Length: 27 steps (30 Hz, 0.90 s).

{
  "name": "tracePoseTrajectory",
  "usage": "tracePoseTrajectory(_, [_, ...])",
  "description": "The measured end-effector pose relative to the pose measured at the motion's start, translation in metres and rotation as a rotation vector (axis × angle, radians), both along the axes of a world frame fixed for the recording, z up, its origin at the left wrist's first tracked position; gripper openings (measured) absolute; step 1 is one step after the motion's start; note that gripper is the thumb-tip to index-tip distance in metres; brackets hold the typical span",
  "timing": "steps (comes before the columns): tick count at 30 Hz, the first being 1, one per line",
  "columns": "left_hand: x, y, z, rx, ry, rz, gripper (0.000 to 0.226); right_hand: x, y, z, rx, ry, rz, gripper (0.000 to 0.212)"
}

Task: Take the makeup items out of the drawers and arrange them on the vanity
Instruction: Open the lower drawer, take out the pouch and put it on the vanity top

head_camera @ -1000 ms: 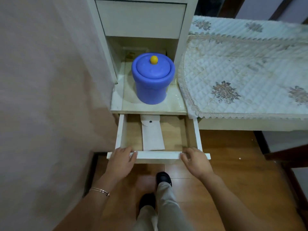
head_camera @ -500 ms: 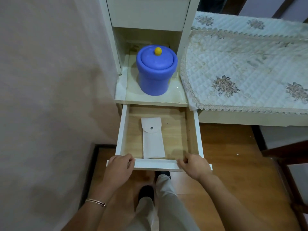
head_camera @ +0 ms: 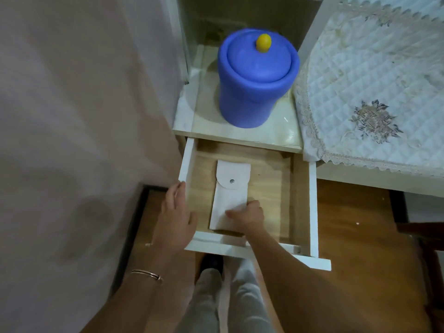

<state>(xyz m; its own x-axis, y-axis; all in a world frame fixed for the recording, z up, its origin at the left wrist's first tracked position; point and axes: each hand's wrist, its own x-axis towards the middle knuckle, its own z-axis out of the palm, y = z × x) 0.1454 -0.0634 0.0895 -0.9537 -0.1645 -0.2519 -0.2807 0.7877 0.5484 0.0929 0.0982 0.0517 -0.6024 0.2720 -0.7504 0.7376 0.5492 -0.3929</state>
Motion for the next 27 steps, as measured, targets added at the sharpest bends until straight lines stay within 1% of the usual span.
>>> tracePoseTrajectory(3, [-0.001,0.0,-0.003,-0.015,0.009,0.016,0.071,-0.002,0.002,0.003,-0.064,0.039,0.008,0.05])
tracePoseTrajectory(5, [-0.001,0.001,-0.002,-0.018,0.005,0.007,0.072,-0.004,0.008,0.015,-0.109,0.147,-0.035,0.03])
tracePoseTrajectory(7, [-0.002,0.002,0.001,-0.014,-0.014,-0.001,0.074,-0.006,0.019,0.034,-0.087,0.26,0.011,0.016])
tracePoseTrajectory(9, [-0.004,0.004,0.005,-0.018,-0.048,-0.008,0.076,-0.006,0.034,0.053,-0.054,0.357,0.127,0.014])
tracePoseTrajectory(11, [-0.006,0.004,0.006,-0.021,-0.09,-0.008,0.076,-0.004,0.048,0.07,-0.095,0.414,0.22,0.014])
tracePoseTrajectory(13, [-0.009,0.006,0.01,-0.025,-0.128,-0.014,0.078,-0.004,0.07,0.089,-0.142,0.418,0.265,0.012])
tracePoseTrajectory(15, [-0.011,0.009,0.012,-0.048,-0.156,-0.007,0.081,-0.008,0.097,0.107,-0.186,0.407,0.264,0.012])
tracePoseTrajectory(17, [-0.014,0.011,0.008,-0.081,-0.16,0.026,0.084,-0.017,0.121,0.124,-0.273,0.442,0.167,0.012])
tracePoseTrajectory(19, [-0.018,0.015,0.007,-0.092,-0.173,0.069,0.087,-0.034,0.139,0.14,-0.345,0.534,-0.013,0.007])
tracePoseTrajectory(20, [-0.02,0.017,0.009,-0.093,-0.177,0.088,0.087,-0.048,0.144,0.146,-0.34,0.587,-0.098,0.008])
tracePoseTrajectory(22, [-0.024,0.022,0.013,-0.083,-0.182,0.116,0.084,-0.083,0.155,0.148,-0.281,0.669,-0.227,0.017])
tracePoseTrajectory(24, [-0.026,0.025,0.017,-0.083,-0.193,0.129,0.08,-0.122,0.163,0.146,-0.221,0.711,-0.347,0.024])
tracePoseTrajectory(26, [-0.03,0.027,0.019,-0.088,-0.205,0.142,0.078,-0.157,0.17,0.139,-0.162,0.728,-0.393,0.031])
tracePoseTrajectory(27, [-0.031,0.028,0.021,-0.094,-0.219,0.152,0.077,-0.169,0.172,0.138,-0.13,0.72,-0.376,0.032])
